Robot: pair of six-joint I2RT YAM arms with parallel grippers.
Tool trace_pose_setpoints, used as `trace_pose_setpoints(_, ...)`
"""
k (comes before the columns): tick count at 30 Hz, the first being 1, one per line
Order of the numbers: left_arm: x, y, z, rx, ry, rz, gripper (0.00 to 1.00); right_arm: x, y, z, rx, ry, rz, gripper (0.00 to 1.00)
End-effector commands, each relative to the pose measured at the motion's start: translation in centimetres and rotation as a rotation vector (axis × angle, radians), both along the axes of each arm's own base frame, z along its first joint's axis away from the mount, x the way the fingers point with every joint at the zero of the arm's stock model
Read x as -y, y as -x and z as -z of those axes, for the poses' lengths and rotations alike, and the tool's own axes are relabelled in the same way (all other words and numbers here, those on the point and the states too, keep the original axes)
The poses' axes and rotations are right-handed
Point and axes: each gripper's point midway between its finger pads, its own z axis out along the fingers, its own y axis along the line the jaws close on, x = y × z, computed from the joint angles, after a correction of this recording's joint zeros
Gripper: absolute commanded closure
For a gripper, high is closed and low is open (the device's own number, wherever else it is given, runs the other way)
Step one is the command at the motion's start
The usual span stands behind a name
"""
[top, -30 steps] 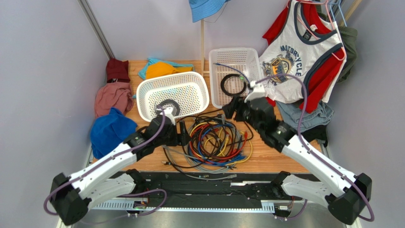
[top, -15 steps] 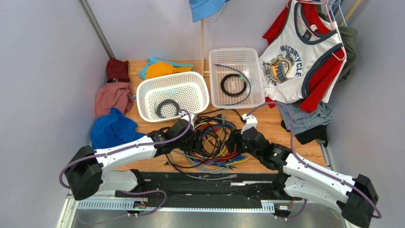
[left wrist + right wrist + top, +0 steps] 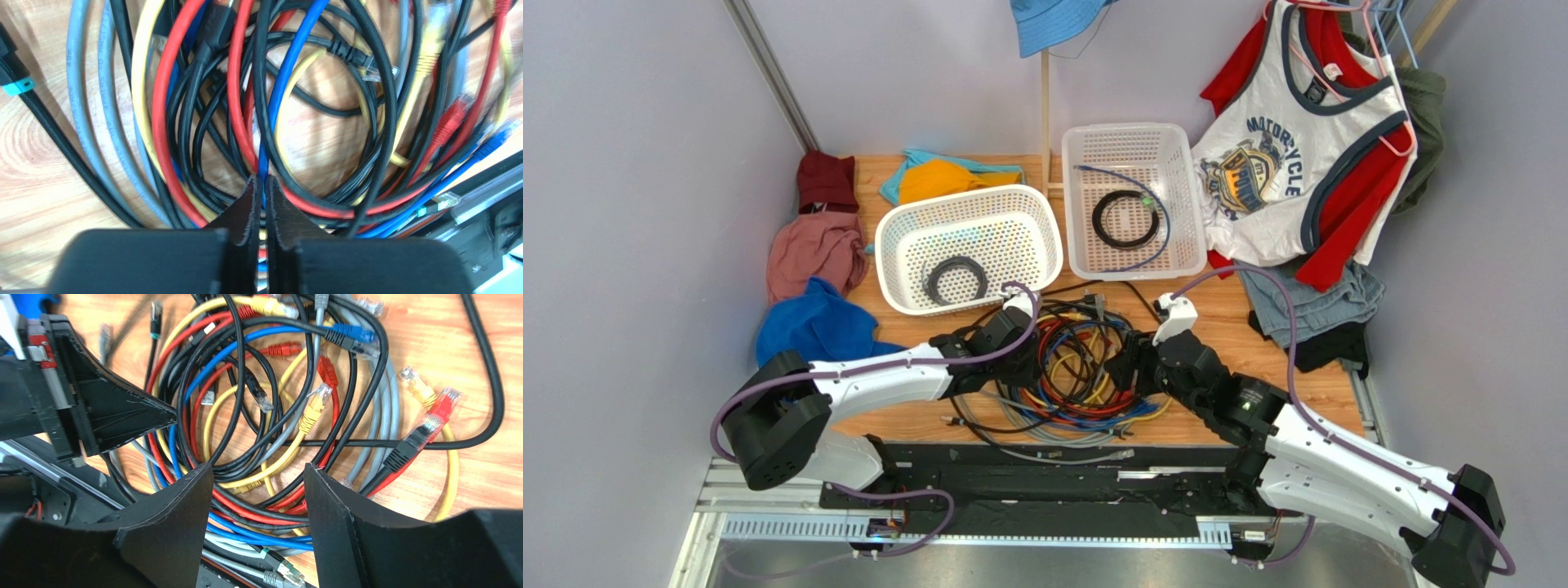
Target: Untangle the cables
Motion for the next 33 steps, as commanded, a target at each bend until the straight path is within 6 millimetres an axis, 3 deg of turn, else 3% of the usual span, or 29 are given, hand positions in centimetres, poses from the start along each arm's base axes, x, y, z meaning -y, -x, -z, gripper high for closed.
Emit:
trace_pose_setpoints(1, 2.1, -1.7, -3.8, 0.11, 0.106, 0.022, 1.0, 0.5, -0.3, -0.9, 0.035, -0.019, 0.03, 0.4)
trace_pose_setpoints(2, 2.0, -1.6, -4.2, 0.116, 0.104, 0.027, 1.0, 0.7, -0.3, -1.0, 0.037, -0.018, 0.035, 0.41)
trace_pose_setpoints(5, 1.6, -1.4, -8.2, 0.185, 0.16, 0.044, 1.0, 0.8, -0.1, -1.9, 0.049, -0.033, 0.033, 0.41)
trace_pose_setpoints(7, 0.9, -1.3, -13.5, 0.289, 0.239, 0.05, 1.0, 1.0, 0.0, -2.7, 0.064, -0.056, 0.032, 0.41)
trace_pose_setpoints(8, 0.2, -1.1, -14.9, 0.313, 0.245, 0.051, 1.0, 1.1, 0.1, -3.0, 0.071, -0.063, 0.032, 0.41)
trace_pose_setpoints(10, -1.2, -0.8, -20.5, 0.43, 0.311, 0.052, 1.0, 1.1, 0.1, -3.6, 0.085, -0.079, 0.031, 0.41)
trace_pose_setpoints(11, -2.0, -0.4, -21.2, 0.438, 0.297, 0.047, 1.0, 1.1, 0.2, -3.9, 0.093, -0.09, 0.027, 0.41)
trace_pose_setpoints(13, -3.4, -0.2, -24.5, 0.499, 0.32, 0.025, 1.0, 1.0, 0.2, -4.2, 0.1, -0.098, 0.024, 0.41)
trace_pose_setpoints(16, -4.7, 0.4, -25.6, 0.513, 0.309, 0.017, 1.0, 0.6, 0.3, -4.1, 0.094, -0.105, 0.002, 0.41)
trace_pose_setpoints(18, -4.5, 0.6, -25.2, 0.492, 0.312, 0.024, 1.0, 0.0, 0.6, -3.7, 0.079, -0.101, -0.027, 0.41)
trace_pose_setpoints(21, -2.9, 0.6, -20.7, 0.366, 0.267, 0.039, 0.83, -0.4, 0.6, -3.3, 0.06, -0.098, -0.037, 0.41)
trace_pose_setpoints(22, -2.1, 0.6, -18.7, 0.326, 0.256, 0.05, 0.59, -0.5, 0.7, -3.3, 0.06, -0.105, -0.042, 0.41)
trace_pose_setpoints(24, -0.6, 0.8, -15.8, 0.238, 0.268, 0.053, 0.35, -0.5, 0.7, -3.4, 0.061, -0.105, -0.044, 0.41)
trace_pose_setpoints(25, -0.1, 0.6, -14.3, 0.224, 0.28, 0.044, 0.3, -0.4, 0.7, -3.5, 0.064, -0.104, -0.042, 0.41)
trace_pose_setpoints(27, 0.4, 0.4, -12.6, 0.188, 0.277, 0.023, 0.25, -0.1, 0.7, -3.9, 0.072, -0.103, -0.036, 0.41)
trace_pose_setpoints(33, 0.9, -1.1, -9.7, 0.168, 0.218, -0.028, 0.26, 0.6, 0.8, -4.0, 0.084, -0.096, -0.019, 0.41)
